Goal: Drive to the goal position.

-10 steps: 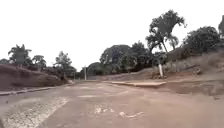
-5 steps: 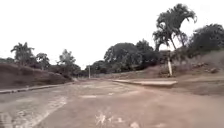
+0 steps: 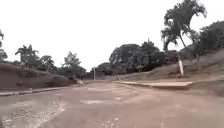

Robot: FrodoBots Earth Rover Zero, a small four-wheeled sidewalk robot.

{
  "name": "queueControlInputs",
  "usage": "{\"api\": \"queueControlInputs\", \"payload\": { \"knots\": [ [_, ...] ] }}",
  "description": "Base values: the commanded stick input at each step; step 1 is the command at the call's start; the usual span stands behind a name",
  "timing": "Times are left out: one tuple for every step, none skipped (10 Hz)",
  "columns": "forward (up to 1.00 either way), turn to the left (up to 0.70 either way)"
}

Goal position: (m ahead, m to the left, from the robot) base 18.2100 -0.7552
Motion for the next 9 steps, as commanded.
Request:
{"api": "queueControlInputs", "payload": {
  "knots": [
    [0.85,0.0],
    [0.85,0.02],
    [0.85,0.24],
    [0.85,0.06],
    [0.85,0.0],
    [0.85,0.0],
    [0.85,0.0],
    [0.85,0.0],
    [0.85,0.0]
  ]
}}
